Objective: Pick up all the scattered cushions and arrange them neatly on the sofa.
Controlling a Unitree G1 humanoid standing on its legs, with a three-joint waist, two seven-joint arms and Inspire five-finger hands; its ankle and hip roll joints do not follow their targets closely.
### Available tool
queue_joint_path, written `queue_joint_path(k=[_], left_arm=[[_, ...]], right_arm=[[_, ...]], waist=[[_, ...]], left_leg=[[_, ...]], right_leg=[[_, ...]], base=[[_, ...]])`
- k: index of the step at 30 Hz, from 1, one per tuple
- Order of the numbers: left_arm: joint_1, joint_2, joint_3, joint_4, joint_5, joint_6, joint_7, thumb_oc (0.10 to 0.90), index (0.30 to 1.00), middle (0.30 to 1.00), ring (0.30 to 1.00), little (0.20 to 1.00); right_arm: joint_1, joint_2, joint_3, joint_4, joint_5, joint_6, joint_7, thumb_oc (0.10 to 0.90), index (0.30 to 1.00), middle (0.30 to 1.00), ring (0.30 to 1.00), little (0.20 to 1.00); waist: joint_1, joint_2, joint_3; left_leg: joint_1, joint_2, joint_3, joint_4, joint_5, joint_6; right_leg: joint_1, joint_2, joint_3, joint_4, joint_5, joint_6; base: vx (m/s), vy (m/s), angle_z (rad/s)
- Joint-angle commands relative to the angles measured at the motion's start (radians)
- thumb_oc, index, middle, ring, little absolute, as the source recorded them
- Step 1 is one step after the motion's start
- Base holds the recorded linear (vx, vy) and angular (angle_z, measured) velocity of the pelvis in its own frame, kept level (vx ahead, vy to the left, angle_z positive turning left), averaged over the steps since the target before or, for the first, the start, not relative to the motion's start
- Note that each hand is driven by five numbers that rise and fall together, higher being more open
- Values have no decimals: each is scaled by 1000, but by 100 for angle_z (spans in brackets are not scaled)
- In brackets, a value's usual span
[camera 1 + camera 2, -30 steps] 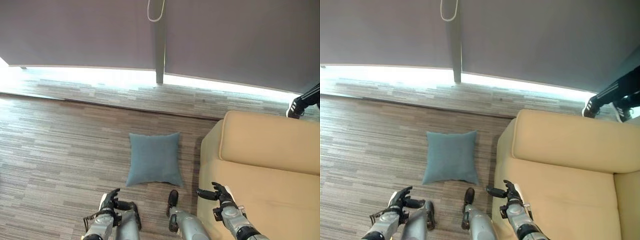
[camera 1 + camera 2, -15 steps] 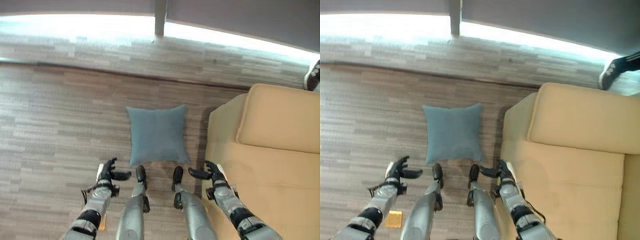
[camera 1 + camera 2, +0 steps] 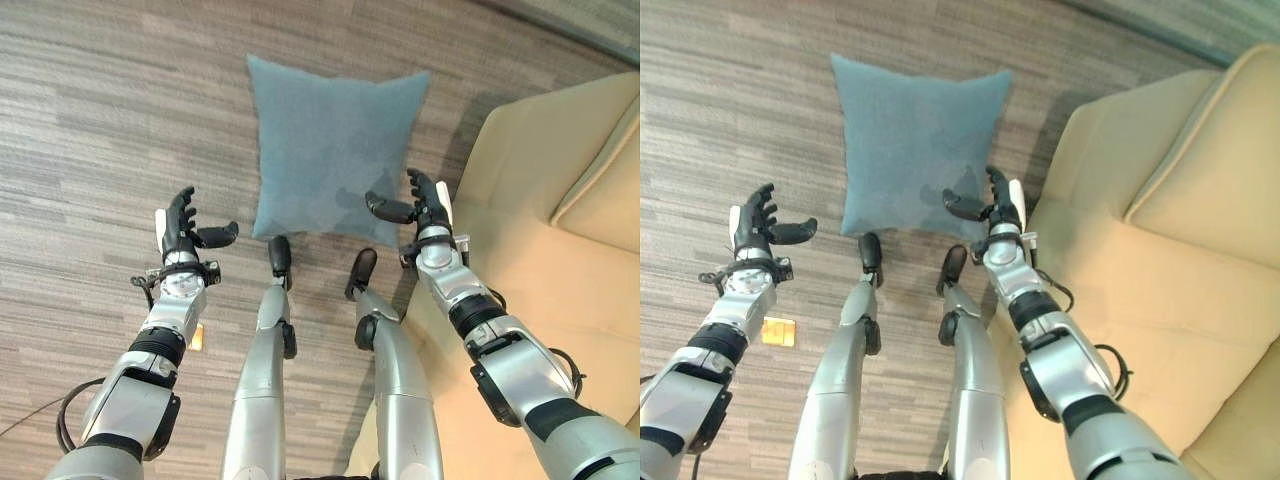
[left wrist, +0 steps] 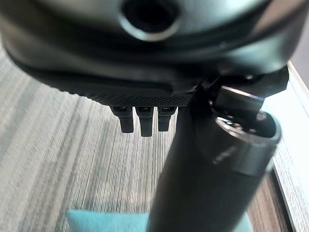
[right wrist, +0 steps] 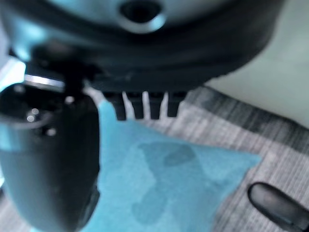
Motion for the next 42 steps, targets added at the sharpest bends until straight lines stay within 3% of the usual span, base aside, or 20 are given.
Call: queue_joint_path(k=[1, 4, 7, 15, 19, 25, 29, 37, 38, 39, 40, 42], left_arm=[[46, 56, 57, -96, -39, -73, 73, 800, 900, 900, 900, 900], [8, 99, 61, -206, -53, -86, 109, 800, 900, 900, 900, 900], [-30, 114, 66, -201, -75, -79, 136, 800, 900, 900, 900, 900], [-155, 131, 42, -144, -179, -79, 133, 800, 900, 900, 900, 900], [-294, 145, -40, -71, -226, -66, 111, 800, 900, 900, 900, 900], [-390, 139, -106, -45, -251, -58, 89, 800, 900, 900, 900, 900], [-455, 93, -160, -25, -251, -47, 76, 800, 900, 900, 900, 900], [-503, -83, -225, -27, -263, -29, 81, 800, 900, 900, 900, 900], [-504, -94, -224, -27, -269, -28, 86, 555, 533, 533, 533, 533], [-504, -94, -224, -27, -269, -28, 86, 483, 425, 425, 425, 425], [-505, -103, -222, -26, -275, -26, 88, 400, 300, 300, 300, 300], [-504, -109, -222, -28, -290, -26, 87, 400, 300, 300, 300, 300]], right_arm=[[71, -61, -16, -33, 82, -22, -76, 800, 900, 900, 900, 900], [51, -79, -16, -74, 124, -26, -110, 800, 900, 900, 900, 900], [19, -91, 15, -85, 131, -17, -126, 800, 900, 900, 900, 900], [-93, -72, 94, -48, 134, 2, -130, 800, 900, 900, 900, 900], [-183, -52, 164, 3, 137, 18, -121, 800, 900, 900, 900, 900], [-254, -36, 226, 33, 122, 35, -102, 800, 900, 900, 900, 900], [-303, -5, 268, 47, 121, 33, -92, 800, 900, 900, 900, 900], [-373, 97, 318, -6, 158, -6, -101, 800, 900, 900, 900, 900], [-378, 100, 314, -21, 165, -11, -105, 605, 608, 608, 608, 608], [-377, 99, 313, -22, 165, -10, -106, 558, 538, 538, 538, 538], [-377, 102, 308, -37, 173, -17, -109, 400, 300, 300, 300, 300], [-375, 100, 294, -72, 195, -37, -119, 400, 300, 300, 300, 300]], waist=[[5, -5, -30], [-4, -10, -30], [-19, -21, -30], [-31, -43, -30], [-40, -50, -30], [-43, -54, -30], [-43, -52, -30], [-34, -39, -30], [-34, -40, -30], [-33, -40, -30], [-34, -41, -30], [-37, -42, -30]], left_leg=[[-84, 37, 2, 178, -198, -54], [-206, 43, -27, 226, -197, -50], [-309, 45, -52, 282, -201, -45], [-391, 49, -92, 273, -184, -44], [-413, 54, -109, 254, -170, -47], [-432, 54, -121, 255, -168, -50], [-445, 52, -128, 260, -170, -52], [-414, 55, -133, 222, -160, -58], [-410, 56, -133, 217, -159, -58], [-410, 56, -133, 217, -158, -58], [-406, 58, -135, 213, -158, -59], [-397, 61, -133, 206, -157, -61]], right_leg=[[14, -66, 60, -70, 3, 130], [-113, -61, 70, -16, -13, 123], [-221, -52, 83, 48, -29, 115], [-313, -36, 90, 67, -41, 111], [-344, -22, 94, 66, -43, 108], [-363, -12, 94, 65, -45, 105], [-377, -7, 98, 68, -46, 105], [-362, 3, 98, 56, -50, 106], [-360, 4, 98, 53, -48, 107], [-359, 5, 98, 53, -48, 107], [-357, 6, 98, 50, -48, 107], [-351, 11, 101, 45, -45, 107]], base=[[15, -83, 12], [21, -74, 16], [45, -63, 17], [16, -36, 3], [0, -3, -1], [0, 0, 0], [0, 0, 0], [-2, -8, 0], [-8, -35, -1], [0, 0, 0], [0, 0, 0], [-17, -39, -1]])
